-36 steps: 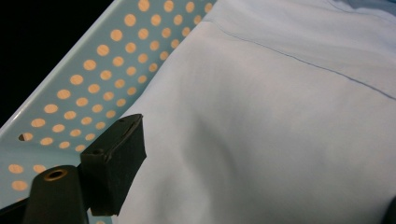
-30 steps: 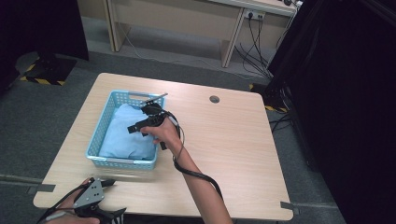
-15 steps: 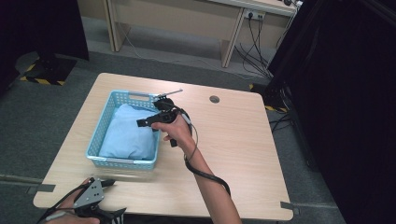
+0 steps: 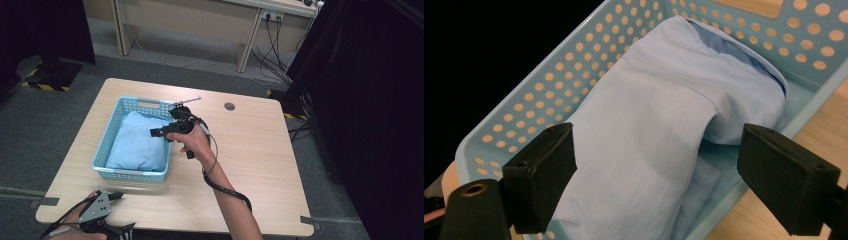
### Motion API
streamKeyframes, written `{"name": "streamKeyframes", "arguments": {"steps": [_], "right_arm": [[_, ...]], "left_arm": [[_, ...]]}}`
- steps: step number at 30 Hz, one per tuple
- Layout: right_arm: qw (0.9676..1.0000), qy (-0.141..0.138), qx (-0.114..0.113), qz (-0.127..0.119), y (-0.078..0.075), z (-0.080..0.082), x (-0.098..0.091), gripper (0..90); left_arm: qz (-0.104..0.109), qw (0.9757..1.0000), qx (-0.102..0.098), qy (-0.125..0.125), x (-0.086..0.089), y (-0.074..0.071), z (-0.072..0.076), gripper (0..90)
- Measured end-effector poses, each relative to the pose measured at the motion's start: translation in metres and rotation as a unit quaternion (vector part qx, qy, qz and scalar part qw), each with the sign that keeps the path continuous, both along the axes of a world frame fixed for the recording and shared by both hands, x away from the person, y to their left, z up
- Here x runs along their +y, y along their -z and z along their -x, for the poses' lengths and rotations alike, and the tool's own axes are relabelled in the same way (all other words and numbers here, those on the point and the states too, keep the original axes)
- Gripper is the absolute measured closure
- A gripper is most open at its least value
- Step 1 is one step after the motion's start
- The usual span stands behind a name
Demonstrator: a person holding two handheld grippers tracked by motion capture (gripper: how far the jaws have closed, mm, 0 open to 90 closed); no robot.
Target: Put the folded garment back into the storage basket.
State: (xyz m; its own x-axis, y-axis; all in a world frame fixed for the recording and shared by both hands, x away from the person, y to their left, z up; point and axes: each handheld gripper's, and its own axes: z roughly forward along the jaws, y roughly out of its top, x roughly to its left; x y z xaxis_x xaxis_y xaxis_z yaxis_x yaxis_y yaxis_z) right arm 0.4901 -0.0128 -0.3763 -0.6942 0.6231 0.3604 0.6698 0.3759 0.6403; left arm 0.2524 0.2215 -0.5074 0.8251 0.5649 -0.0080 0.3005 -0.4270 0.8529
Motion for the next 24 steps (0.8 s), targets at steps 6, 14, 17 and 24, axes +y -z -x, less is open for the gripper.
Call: {"name": "streamKeyframes", "arguments": {"steps": [6,14,17,24], "right_arm": [[1.0,0.002,-0.003,-0.005,-0.001,0.003,-0.007,16.3],[0.9999,0.003,-0.007,-0.009,0.001,0.007,-0.015,16.3],[0.9999,0.003,-0.006,-0.011,0.003,0.008,-0.019,16.2],[0.9999,0.004,-0.006,-0.013,0.004,0.01,-0.025,16.1]], "left_arm": [[0.0,1.0,0.0,0.0,0.0,0.0,0.0,0.0],[0.0,1.0,0.0,0.0,0.0,0.0,0.0,0.0],[0.0,1.0,0.0,0.0,0.0,0.0,0.0,0.0],[-0.001,1.0,0.001,0.001,0.0,0.0,0.0,0.0]]}}
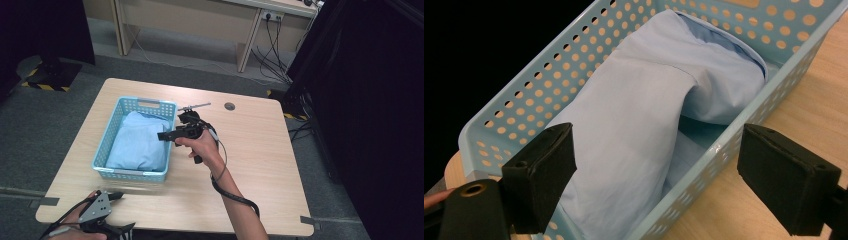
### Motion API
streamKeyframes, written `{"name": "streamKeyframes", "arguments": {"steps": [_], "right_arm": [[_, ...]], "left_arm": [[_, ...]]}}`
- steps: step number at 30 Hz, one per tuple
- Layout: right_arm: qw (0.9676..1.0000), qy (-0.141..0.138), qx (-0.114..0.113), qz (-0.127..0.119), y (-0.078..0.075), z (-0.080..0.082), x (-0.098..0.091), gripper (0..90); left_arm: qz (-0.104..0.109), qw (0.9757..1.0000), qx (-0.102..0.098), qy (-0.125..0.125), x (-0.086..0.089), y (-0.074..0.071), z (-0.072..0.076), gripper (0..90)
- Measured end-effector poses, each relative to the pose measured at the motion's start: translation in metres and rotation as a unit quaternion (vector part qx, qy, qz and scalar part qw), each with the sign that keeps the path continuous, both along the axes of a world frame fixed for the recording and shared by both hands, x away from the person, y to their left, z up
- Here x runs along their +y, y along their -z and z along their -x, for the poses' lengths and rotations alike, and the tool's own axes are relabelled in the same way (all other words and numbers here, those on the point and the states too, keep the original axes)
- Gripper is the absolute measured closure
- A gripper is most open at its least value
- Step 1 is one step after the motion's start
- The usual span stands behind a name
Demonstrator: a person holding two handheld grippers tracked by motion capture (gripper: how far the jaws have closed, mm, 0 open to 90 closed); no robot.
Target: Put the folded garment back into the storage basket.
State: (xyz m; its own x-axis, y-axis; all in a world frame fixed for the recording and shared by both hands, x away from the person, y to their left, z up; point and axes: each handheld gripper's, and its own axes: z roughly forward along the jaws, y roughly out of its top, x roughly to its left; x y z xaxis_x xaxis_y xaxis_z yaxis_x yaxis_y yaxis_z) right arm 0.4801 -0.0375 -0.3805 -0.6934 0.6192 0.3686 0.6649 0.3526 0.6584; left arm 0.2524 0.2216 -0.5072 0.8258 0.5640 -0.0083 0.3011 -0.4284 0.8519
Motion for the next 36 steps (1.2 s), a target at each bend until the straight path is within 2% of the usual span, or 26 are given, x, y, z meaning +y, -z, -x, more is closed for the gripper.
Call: {"name": "streamKeyframes", "arguments": {"steps": [10,12,20,36], "right_arm": [[1.0,0.006,0.003,-0.003,0.006,0.002,-0.012,15.8],[1.0,0.007,0.003,-0.004,0.006,0.003,-0.014,15.6],[0.9999,0.009,0.001,-0.007,0.011,0.007,-0.023,14.4],[0.9999,0.004,-0.003,-0.013,0.019,0.017,-0.032,9.7]], "left_arm": [[0.0,1.0,-0.001,0.0,0.0,0.0,0.0,0.0],[-0.004,0.9999,-0.009,-0.006,0.001,0.0,-0.001,0.0],[0.005,1.0,0.006,0.005,-0.001,0.0,0.0,0.0],[0.002,1.0,0.003,0.003,0.0,0.0,0.0,0.0]]}}
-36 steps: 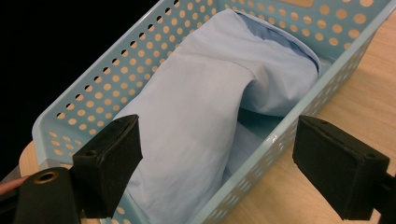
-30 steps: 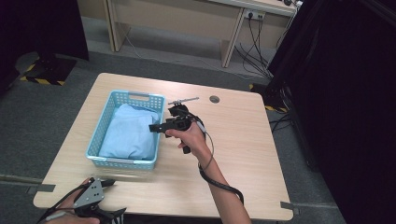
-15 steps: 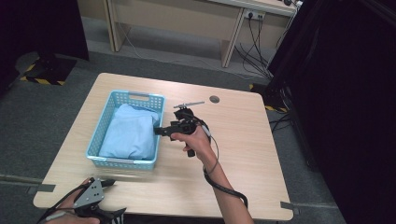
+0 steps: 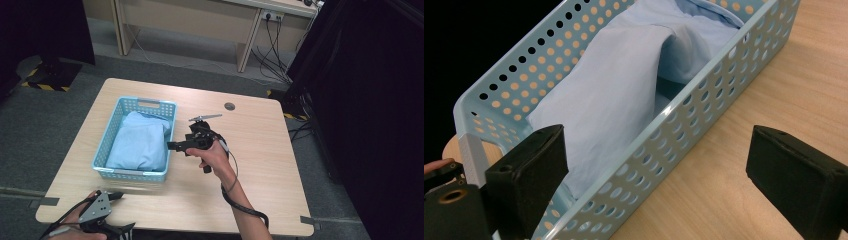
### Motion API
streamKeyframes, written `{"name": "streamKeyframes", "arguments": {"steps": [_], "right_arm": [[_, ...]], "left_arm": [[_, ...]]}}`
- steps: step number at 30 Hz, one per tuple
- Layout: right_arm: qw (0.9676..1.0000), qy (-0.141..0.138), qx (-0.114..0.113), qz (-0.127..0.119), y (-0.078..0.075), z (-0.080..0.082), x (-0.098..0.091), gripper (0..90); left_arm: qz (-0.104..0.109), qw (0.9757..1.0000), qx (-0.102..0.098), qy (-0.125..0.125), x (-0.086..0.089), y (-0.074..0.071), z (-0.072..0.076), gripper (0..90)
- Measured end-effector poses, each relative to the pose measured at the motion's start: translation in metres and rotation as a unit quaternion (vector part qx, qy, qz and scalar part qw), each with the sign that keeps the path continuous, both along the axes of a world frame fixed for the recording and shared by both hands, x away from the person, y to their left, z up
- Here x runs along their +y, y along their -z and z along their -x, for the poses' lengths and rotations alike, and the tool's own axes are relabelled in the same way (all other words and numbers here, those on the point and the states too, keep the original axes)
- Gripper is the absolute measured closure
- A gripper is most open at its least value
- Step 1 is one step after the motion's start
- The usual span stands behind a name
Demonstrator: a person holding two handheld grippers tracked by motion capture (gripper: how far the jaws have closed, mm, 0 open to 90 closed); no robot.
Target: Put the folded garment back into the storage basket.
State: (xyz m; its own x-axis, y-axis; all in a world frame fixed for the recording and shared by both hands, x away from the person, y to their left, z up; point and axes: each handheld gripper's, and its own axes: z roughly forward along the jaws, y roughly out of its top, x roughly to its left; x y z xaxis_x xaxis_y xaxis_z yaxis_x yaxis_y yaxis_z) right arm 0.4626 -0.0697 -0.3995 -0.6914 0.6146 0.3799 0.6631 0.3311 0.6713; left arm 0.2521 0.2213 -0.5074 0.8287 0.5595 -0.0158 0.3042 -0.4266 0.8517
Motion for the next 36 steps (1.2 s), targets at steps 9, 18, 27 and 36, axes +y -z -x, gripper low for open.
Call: {"name": "streamKeyframes", "arguments": {"steps": [9,18,27,36], "right_arm": [[1.0,0.001,0.001,-0.004,0.006,0.005,-0.008,8.5],[1.0,0.006,0.001,-0.005,0.009,0.01,-0.014,6.4],[0.9999,0.002,-0.004,-0.01,0.011,0.016,-0.011,3.7],[0.9997,0.005,-0.01,-0.021,0.016,0.021,-0.013,3.1]], "left_arm": [[0.0,1.0,-0.002,0.0,0.0,0.0,0.0,0.0],[0.003,1.0,0.002,0.005,0.0,0.0,0.0,0.0],[-0.002,1.0,-0.004,-0.003,0.0,0.0,0.0,0.0],[-0.002,1.0,-0.003,-0.004,0.0,0.0,0.0,0.0]]}}
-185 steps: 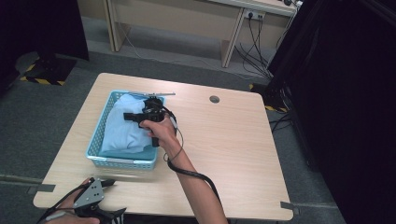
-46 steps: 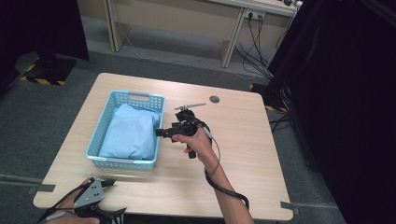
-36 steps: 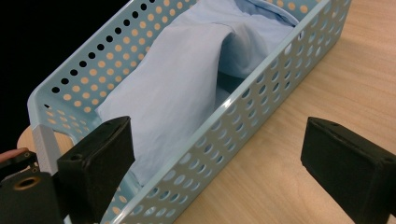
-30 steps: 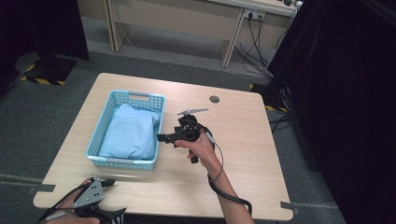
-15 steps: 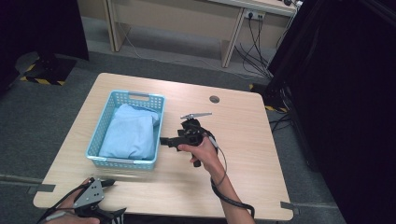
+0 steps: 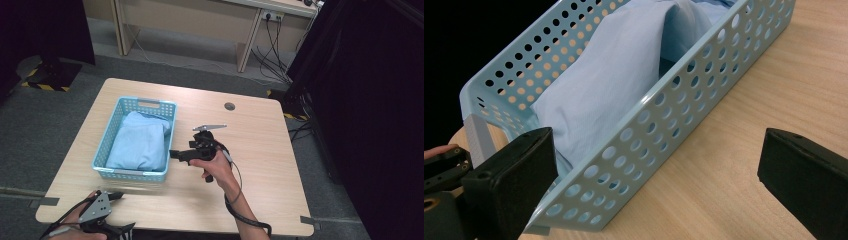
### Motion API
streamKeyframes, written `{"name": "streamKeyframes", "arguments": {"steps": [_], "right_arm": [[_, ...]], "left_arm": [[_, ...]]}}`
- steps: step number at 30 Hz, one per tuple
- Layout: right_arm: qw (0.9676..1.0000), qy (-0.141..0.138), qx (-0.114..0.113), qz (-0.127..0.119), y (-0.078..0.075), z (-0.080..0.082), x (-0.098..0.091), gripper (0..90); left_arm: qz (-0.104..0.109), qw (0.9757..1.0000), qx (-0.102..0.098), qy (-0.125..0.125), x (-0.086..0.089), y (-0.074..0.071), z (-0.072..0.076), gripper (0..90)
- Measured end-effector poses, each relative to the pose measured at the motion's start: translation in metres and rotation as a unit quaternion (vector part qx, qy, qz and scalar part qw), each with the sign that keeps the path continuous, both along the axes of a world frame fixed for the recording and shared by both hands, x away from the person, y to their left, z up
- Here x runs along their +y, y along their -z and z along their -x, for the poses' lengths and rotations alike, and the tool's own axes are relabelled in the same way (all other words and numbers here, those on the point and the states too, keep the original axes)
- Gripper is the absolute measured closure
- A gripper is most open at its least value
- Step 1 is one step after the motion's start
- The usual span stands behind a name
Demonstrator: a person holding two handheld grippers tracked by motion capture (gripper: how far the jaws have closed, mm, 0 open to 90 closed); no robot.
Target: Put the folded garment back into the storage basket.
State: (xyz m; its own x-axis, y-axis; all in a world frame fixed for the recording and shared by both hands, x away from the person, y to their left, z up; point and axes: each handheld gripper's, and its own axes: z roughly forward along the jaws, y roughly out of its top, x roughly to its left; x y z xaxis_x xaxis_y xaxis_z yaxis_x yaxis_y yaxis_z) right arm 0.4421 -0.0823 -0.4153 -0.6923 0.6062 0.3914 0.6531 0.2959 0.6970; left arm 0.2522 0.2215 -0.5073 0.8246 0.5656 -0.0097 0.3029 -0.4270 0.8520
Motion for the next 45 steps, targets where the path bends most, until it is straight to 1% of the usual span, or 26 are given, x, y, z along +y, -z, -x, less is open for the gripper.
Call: {"name": "streamKeyframes", "arguments": {"steps": [2,5,7,10,18,27,34,40,45], "right_arm": [[1.0,0.003,0.004,0.0,0.002,0.0,-0.001,3.2],[1.0,0.009,0.001,0.0,0.002,0.0,-0.001,3.0],[1.0,0.005,0.004,-0.007,0.003,0.0,-0.003,1.9],[0.9999,0.004,0.008,-0.005,0.007,0.001,-0.005,1.9],[0.9998,0.012,0.015,-0.009,0.013,0.002,-0.014,2.2],[0.9992,0.029,0.025,-0.011,0.017,0.002,-0.027,2.4],[0.999,0.035,0.028,-0.006,0.019,0.002,-0.032,2.6],[0.999,0.035,0.025,0.0,0.021,0.003,-0.036,3.1],[0.9991,0.035,0.023,0.0,0.021,0.003,-0.039,3.4]], "left_arm": [[0.0,1.0,0.0,0.0,0.0,0.0,0.0,0.0],[0.001,1.0,0.0,0.0,0.0,0.0,0.0,0.0],[0.0,1.0,0.0,0.0,0.0,0.0,0.0,0.0],[0.0,1.0,0.0,0.0,0.0,0.0,0.0,0.0],[0.0,1.0,0.0,0.0,0.0,0.0,0.0,0.0],[-0.001,1.0,0.0,0.0,0.0,0.0,0.0,0.0],[0.0,1.0,0.0,0.0,0.0,0.0,0.0,0.0],[0.0,1.0,0.0,-0.001,0.0,0.0,0.0,0.0],[0.0,1.0,0.0,-0.001,0.0,0.0,0.0,0.0]]}}
